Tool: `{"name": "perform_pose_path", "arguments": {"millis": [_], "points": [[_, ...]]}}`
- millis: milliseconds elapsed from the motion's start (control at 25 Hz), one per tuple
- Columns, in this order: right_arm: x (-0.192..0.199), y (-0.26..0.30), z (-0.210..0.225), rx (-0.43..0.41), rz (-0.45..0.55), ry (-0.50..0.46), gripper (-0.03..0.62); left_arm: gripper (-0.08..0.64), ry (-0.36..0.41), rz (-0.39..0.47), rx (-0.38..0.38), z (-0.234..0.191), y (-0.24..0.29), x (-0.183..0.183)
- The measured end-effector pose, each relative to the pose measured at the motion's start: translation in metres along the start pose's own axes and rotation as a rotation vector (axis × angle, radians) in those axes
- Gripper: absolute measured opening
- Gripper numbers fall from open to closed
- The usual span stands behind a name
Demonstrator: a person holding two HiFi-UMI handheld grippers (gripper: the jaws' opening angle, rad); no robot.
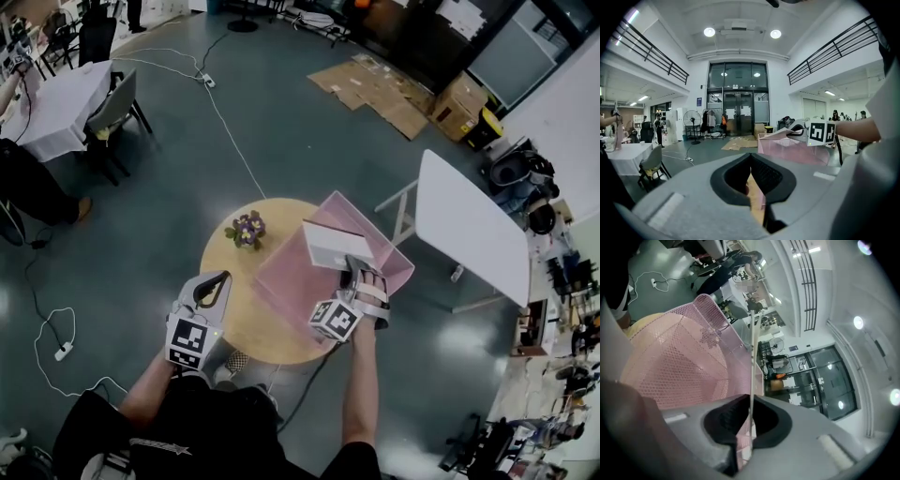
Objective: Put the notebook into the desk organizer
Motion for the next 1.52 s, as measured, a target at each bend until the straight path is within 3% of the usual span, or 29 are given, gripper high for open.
{"name": "perform_pose_path", "arguments": {"millis": [240, 600, 800, 1080, 1520], "points": [[-0.007, 0.009, -0.010, -0.076, -0.033, -0.067, 0.030, 0.012, -0.007, -0.014, -0.014, -0.003, -0.002, 0.004], [-0.015, 0.020, -0.023, -0.219, -0.031, -0.072, 0.195, 0.011, -0.015, -0.039, -0.021, -0.008, -0.003, 0.009], [-0.014, 0.016, -0.024, -0.283, -0.007, -0.004, 0.291, 0.011, -0.024, -0.042, -0.022, -0.009, -0.005, 0.011], [-0.016, 0.011, -0.022, -0.344, -0.025, 0.014, 0.321, 0.011, -0.020, -0.038, -0.005, -0.016, -0.007, 0.012], [-0.014, -0.019, -0.025, -0.334, -0.093, 0.025, 0.327, 0.011, -0.019, -0.007, 0.052, -0.021, -0.015, 0.014]]}}
Point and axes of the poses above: the fingertips, and each gripper's own axes: y forward along the fingers, z to its right, x out of its underside, the point moved 9 cm from there along -y, backward along the fingers, and after that the axes turned 2 degrees about -z, right-handed, at the moved point
